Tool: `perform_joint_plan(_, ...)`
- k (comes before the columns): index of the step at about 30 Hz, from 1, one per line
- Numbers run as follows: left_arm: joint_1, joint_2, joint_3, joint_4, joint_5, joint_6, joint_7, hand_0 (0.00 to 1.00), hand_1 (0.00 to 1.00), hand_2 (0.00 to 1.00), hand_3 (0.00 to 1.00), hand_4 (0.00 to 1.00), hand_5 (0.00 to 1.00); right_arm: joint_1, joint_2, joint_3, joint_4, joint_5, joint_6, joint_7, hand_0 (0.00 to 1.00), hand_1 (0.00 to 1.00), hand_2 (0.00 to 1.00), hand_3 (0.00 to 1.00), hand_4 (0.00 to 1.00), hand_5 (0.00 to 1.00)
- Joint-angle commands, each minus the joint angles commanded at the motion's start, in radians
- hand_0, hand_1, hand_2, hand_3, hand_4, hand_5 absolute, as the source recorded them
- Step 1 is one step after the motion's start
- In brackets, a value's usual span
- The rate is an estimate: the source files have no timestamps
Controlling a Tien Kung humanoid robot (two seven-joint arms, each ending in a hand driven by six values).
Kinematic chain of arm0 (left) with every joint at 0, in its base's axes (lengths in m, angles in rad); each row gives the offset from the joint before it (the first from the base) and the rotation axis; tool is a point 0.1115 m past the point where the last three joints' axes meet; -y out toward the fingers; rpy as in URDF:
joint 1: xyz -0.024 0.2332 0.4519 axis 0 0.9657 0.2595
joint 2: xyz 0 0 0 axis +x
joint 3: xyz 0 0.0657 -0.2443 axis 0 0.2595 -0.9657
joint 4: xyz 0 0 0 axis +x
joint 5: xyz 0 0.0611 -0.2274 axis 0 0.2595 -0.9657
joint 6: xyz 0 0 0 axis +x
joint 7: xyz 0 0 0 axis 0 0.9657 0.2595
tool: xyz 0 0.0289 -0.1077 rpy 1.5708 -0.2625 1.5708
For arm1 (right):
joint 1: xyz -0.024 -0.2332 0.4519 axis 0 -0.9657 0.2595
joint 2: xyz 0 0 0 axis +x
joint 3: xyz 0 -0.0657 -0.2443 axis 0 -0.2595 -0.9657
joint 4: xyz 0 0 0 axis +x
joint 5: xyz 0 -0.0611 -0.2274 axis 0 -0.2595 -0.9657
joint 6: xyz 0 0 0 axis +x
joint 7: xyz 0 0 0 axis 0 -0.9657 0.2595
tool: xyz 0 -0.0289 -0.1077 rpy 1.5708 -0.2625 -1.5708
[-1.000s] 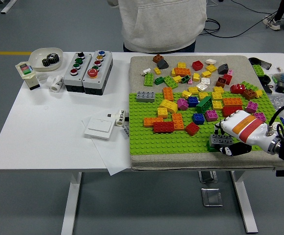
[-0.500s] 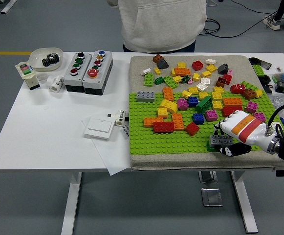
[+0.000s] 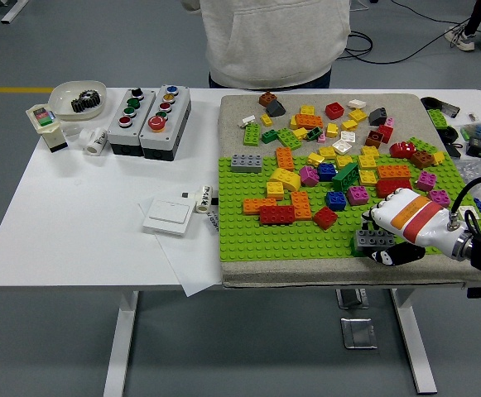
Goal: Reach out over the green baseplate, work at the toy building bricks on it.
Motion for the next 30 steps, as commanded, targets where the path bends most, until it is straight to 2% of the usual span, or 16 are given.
perform_joint_plan(30,-0.006,0.002,-0.001,-0.001,0.004,-0.004,0.001,0.604,0.695,0.656,0.550,0.563,0.624,0.003,0.002,0.020,-0.001,-0.017,0.027,0.003,0.417,0.502,0.577,0.546,0.744,0.402)
